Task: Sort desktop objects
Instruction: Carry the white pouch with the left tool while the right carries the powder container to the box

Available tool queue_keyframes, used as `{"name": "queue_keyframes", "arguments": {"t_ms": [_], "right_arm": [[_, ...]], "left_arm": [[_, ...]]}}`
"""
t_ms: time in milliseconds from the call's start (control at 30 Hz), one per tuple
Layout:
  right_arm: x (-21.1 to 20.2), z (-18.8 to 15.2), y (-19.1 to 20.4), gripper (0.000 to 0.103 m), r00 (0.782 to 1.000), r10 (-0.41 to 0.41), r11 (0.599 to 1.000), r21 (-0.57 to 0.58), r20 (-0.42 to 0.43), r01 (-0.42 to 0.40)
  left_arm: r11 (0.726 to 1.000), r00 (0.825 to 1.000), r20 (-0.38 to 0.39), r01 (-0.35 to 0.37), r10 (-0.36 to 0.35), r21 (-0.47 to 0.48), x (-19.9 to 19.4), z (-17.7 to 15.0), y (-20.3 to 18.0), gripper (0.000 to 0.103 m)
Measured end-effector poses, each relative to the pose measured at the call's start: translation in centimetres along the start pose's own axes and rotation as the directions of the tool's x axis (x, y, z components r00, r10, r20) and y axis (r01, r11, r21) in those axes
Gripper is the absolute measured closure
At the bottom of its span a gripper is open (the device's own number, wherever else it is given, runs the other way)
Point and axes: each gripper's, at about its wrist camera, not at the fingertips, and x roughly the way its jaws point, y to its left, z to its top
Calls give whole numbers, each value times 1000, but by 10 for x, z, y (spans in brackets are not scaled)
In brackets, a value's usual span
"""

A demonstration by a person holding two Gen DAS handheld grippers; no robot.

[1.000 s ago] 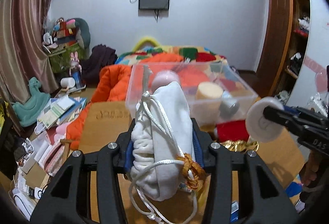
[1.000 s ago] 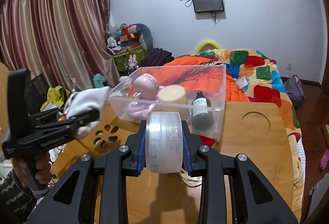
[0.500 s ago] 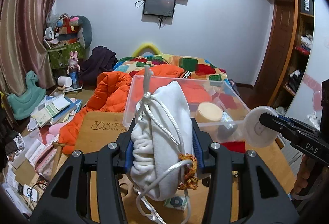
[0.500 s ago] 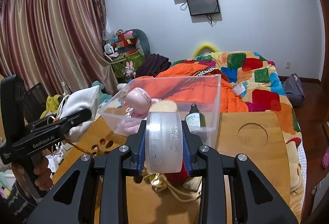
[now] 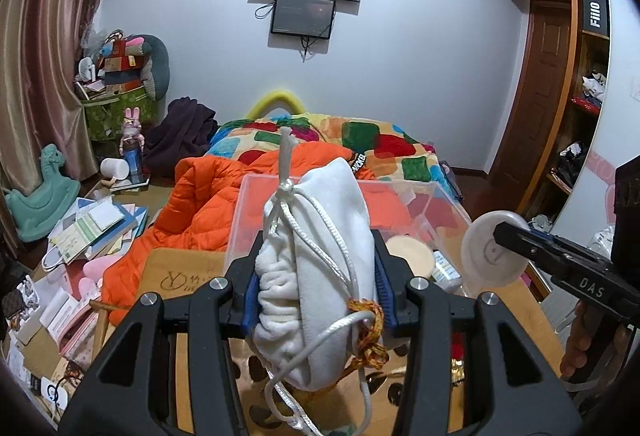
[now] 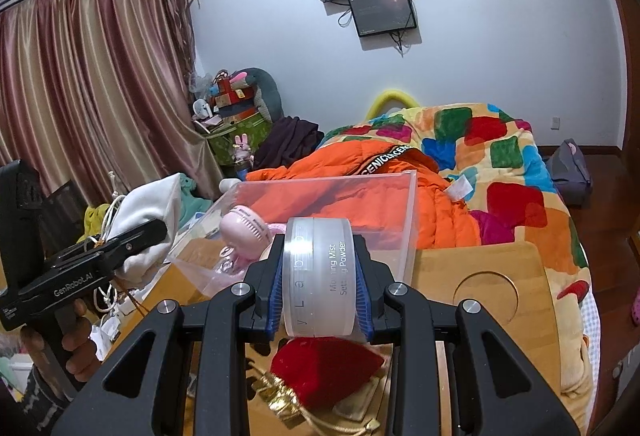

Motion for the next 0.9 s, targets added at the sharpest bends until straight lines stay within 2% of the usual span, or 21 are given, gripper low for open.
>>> {"name": "queue_keyframes", "arguments": {"t_ms": [333,500,900], "right_arm": [[18,6,-9,76,1000,-3,1000,-5,-12,3],[24,6,-13,76,999,19,1000,9,-26,-18],[50,5,-10,76,997,-8,1000,-24,-74,7]], "left_arm": [[1000,999,-35,25,-24,19,30,5,-11,57],[996,994,-71,88,-86,24,47,5,-18,57],[992,988,-120,107,-98,68,77,9,-37,57]]}}
